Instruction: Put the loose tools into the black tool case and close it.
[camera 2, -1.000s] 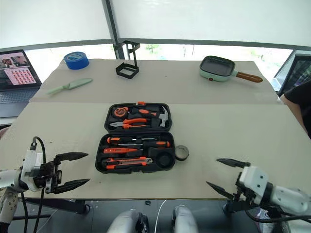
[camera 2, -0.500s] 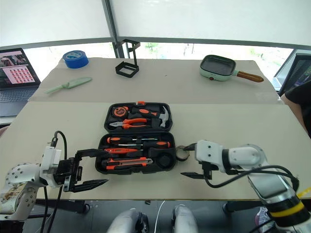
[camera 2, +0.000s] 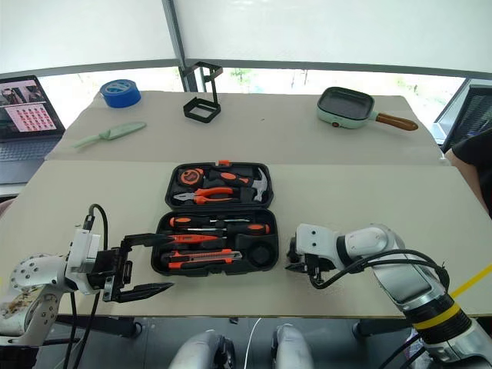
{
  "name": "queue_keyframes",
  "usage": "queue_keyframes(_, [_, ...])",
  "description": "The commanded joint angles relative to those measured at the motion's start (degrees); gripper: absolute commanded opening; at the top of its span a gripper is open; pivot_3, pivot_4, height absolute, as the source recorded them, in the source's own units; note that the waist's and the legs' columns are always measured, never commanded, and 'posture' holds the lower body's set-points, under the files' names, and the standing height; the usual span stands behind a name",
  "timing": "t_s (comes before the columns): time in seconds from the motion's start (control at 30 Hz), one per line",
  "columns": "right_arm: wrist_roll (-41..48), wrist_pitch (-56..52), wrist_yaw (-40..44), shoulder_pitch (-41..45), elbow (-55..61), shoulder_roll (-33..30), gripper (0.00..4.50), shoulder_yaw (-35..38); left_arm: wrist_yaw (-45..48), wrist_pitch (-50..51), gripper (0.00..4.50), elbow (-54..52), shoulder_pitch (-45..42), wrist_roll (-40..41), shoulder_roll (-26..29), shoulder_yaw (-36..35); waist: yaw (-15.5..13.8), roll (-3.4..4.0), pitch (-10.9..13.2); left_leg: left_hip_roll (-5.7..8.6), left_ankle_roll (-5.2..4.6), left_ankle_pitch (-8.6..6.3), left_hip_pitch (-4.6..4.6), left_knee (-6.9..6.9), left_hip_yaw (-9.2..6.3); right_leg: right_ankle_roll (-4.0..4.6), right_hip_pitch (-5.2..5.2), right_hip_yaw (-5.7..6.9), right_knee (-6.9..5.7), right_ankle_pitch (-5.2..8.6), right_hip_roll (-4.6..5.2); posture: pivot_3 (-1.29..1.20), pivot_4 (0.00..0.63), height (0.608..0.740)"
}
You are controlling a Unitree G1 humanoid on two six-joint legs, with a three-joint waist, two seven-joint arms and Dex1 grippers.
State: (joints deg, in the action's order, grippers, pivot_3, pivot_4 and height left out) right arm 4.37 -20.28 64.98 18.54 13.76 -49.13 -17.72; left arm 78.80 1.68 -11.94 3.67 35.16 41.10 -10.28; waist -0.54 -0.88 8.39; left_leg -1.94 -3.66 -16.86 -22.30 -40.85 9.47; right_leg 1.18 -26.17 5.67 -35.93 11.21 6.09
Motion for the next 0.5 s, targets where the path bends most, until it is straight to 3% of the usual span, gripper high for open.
queue_keyframes(0.03, [0.07,1.16,0.76,1.41,-0.17,-0.63,0.01,1.61,-0.37,-0.81,4.50,-2.30,0.50,0.06,-0.06,-0.15,0.00,0.00,0.00,0.00,0.00,0.00,0.00,0.00,0.00,0.00,0.00,0.00,0.00,0.00,0.00,0.00,0.150,0.740])
queue_keyframes(0.23, [9.72,-5.05,8.34,3.97,5.33,-3.30,0.01,5.29,-0.11,-1.47,4.50,-2.27,1.59,-0.04,-0.13,-0.51,-0.08,0.00,0.01,0.00,-0.02,-0.01,-0.03,0.00,0.00,0.00,-0.02,0.02,0.02,0.00,0.02,0.00,0.150,0.740])
queue_keyframes(0.4, [21.49,-20.41,7.63,11.59,10.80,3.15,0.01,3.78,0.38,-2.22,4.50,-1.58,1.75,-0.54,-0.09,-0.39,0.70,-0.02,0.03,-0.07,-0.04,-0.03,0.03,0.05,-0.07,-0.05,-0.05,-0.03,-0.01,-0.12,-0.01,0.00,0.150,0.740])
queue_keyframes(0.5, [15.46,-21.76,6.32,14.57,8.33,3.85,0.01,-3.38,0.02,-2.12,4.50,-1.87,1.60,-0.64,-0.32,-0.13,0.40,-0.01,0.03,-0.09,-0.15,-0.12,0.01,0.07,-0.18,0.09,-0.04,0.04,0.00,-0.39,0.00,0.00,0.150,0.740])
